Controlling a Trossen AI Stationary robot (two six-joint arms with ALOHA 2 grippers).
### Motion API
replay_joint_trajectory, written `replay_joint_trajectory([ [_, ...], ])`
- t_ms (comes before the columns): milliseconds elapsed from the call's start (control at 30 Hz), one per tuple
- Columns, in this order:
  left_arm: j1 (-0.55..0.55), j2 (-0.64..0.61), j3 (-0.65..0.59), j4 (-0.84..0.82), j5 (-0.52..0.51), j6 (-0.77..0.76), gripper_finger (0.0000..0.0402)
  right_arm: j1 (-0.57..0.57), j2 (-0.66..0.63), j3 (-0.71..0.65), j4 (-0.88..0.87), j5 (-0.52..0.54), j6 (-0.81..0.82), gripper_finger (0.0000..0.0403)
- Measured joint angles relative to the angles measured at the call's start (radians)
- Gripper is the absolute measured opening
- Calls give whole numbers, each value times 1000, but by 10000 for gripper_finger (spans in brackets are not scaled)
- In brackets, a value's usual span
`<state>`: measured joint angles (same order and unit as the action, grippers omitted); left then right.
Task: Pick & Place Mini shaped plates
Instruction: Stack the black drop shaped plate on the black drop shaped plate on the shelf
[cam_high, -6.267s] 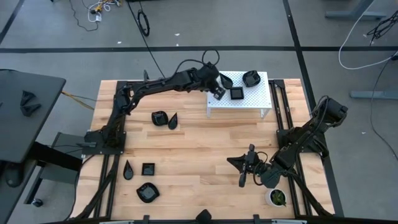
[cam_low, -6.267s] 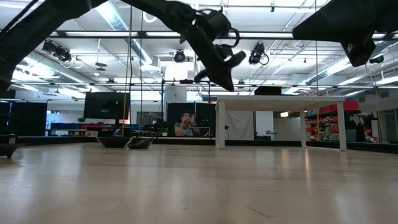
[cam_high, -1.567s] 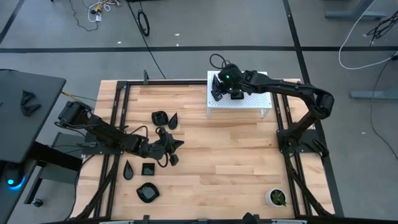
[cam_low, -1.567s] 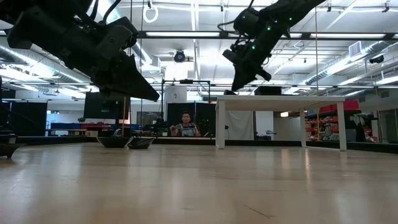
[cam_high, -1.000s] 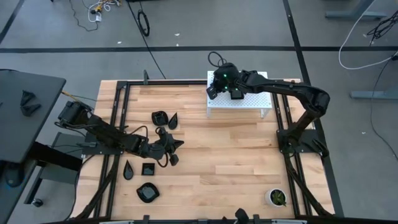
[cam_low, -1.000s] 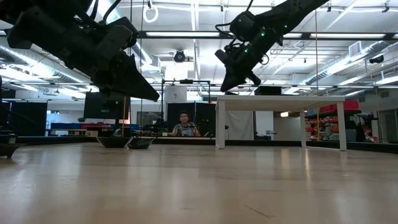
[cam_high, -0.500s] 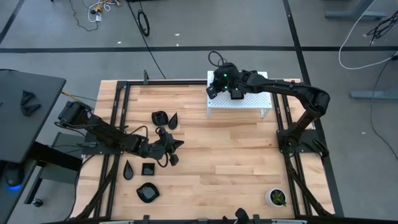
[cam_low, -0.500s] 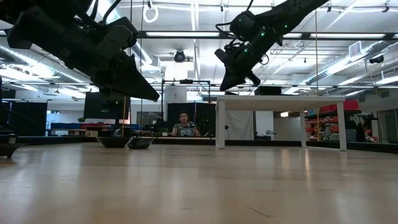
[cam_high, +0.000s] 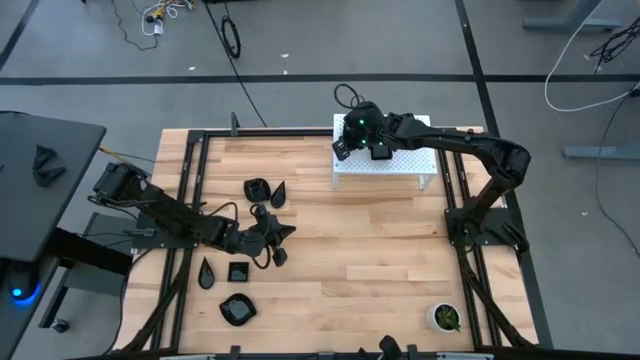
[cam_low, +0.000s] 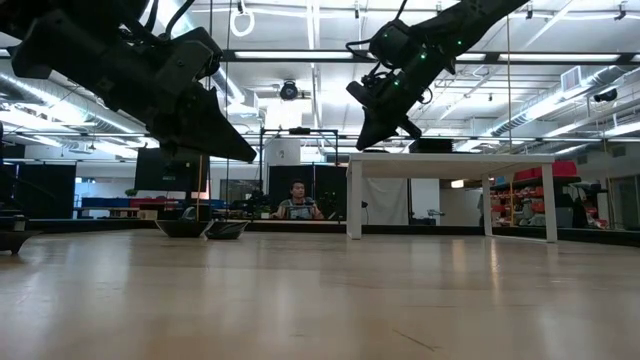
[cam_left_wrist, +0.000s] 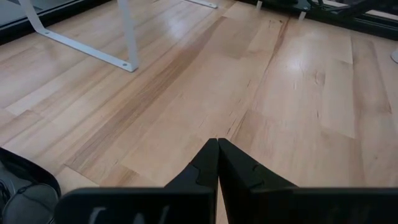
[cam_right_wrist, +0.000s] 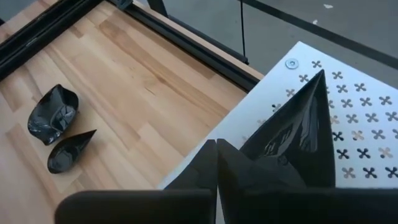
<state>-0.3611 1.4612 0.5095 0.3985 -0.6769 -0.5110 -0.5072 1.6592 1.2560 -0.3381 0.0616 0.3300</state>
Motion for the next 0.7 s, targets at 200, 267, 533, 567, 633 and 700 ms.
replay_joint_trajectory([
  [200, 0, 0, 0, 0, 0, 0, 14, 0, -2, 0, 16, -3, -35, 5],
  [267, 0, 0, 0, 0, 0, 0, 14, 0, -7, 0, 14, -2, -35, 6],
  [533, 0, 0, 0, -1, 0, 0, 14, -2, -2, 0, -32, 1, -17, 6],
  [567, 0, 0, 0, -1, 0, 0, 14, -2, -2, 0, -36, 1, -17, 6],
  [633, 0, 0, 0, -1, 0, 0, 14, -2, -2, 0, -31, 1, -17, 6],
  [700, 0, 0, 0, -1, 0, 0, 14, -2, -2, 0, -25, 1, -17, 6],
])
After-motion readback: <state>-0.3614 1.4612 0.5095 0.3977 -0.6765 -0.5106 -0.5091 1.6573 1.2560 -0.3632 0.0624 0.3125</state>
